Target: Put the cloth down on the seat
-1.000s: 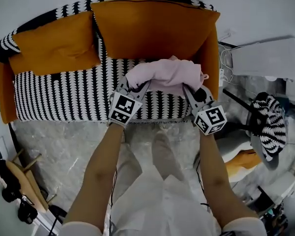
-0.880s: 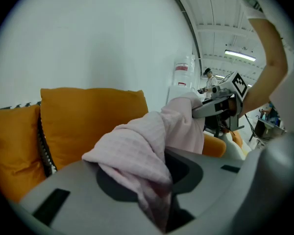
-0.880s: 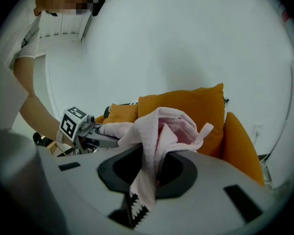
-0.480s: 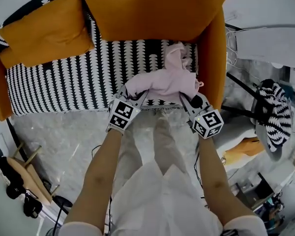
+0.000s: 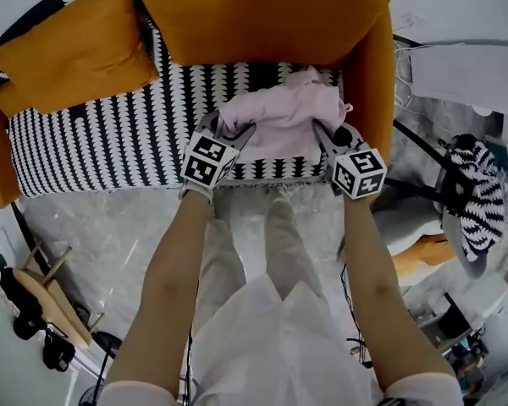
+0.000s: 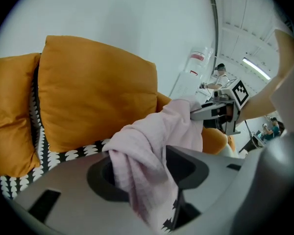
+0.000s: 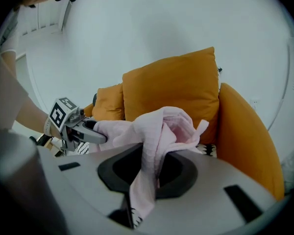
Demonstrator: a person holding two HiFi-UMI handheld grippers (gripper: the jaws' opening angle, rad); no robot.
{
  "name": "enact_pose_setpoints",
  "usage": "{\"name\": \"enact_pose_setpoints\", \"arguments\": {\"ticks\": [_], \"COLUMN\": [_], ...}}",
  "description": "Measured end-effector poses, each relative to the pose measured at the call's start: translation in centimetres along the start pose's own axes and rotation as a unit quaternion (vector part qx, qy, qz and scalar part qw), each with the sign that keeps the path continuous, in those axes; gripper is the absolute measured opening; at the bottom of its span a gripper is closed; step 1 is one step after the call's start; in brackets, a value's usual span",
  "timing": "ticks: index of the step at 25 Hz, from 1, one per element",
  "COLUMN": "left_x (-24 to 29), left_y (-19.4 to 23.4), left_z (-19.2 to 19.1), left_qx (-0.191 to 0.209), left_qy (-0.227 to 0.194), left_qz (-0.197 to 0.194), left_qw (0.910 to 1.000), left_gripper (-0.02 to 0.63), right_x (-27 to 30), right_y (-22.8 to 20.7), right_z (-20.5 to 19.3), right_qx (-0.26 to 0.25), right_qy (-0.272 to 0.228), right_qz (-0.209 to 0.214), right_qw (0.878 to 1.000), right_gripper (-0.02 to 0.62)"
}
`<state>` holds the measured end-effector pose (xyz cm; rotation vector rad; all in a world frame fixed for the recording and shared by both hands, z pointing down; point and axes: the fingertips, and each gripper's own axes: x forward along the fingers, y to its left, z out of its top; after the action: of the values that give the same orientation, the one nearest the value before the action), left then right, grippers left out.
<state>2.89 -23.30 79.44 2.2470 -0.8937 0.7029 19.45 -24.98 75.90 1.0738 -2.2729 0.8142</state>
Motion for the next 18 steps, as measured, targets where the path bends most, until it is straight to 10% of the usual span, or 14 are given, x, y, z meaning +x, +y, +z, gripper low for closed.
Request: {"name": "enact_pose_setpoints", "arguments": {"ticks": [11, 18], "left_x": [-4.1, -5.3], "left_y": [2.6, 0.3], "left_z": [1.2, 5.1], "left_qx": [-0.025, -0.012], "left_qy": [-0.02, -0.068], "left_qz": [0.081, 0.065], "left_qw": [0.9962, 0.9955], "left_gripper": [0.284, 0.285], "right_x": [3.1, 4.4], "right_y": [-0.1, -0.4], "right_z": [0.5, 0.5], "right_qx": [-0.017, -0.023], "right_qy": [0.044, 0.076], "right_qz": [0.018, -0.001], "right_qw": [0.999, 0.997], "right_gripper": [0.077, 0.084]}}
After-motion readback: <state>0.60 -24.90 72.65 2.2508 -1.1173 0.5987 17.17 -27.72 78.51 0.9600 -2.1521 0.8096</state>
